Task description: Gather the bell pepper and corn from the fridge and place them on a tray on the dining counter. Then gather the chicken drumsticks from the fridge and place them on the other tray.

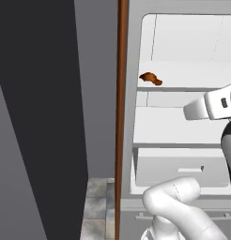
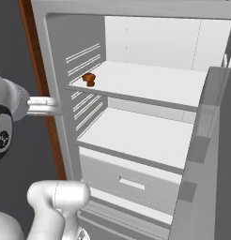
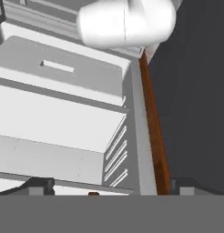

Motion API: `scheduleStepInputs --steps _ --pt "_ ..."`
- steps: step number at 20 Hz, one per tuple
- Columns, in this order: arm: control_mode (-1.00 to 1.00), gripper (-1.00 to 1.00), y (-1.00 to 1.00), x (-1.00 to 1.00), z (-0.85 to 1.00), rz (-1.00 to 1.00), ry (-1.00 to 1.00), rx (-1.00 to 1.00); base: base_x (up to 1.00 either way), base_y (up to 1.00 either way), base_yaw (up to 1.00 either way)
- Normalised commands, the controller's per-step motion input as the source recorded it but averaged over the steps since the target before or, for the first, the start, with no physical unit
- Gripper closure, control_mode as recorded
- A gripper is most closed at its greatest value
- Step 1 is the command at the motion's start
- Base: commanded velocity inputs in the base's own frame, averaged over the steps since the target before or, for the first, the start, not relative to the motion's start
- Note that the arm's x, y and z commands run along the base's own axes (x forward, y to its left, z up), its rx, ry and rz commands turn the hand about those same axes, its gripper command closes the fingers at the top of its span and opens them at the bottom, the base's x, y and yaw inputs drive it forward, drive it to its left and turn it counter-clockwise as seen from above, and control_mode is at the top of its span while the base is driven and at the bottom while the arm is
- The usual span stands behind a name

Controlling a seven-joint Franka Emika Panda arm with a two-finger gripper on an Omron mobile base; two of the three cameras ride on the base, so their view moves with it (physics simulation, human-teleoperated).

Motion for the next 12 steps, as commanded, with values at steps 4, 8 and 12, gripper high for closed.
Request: scheduleStepInputs --steps 4,8,12 --pt "-1.00 -1.00 -0.19 0.00 0.00 0.12 -0.04 -0.21 0.00 0.00 0.00" --pt "-1.00 -1.00 -0.19 -0.01 0.01 0.09 -0.07 -0.14 0.00 0.00 0.00" --pt "-1.00 -1.00 -0.19 0.00 0.01 0.03 -0.01 0.00 0.00 0.00 0.00"
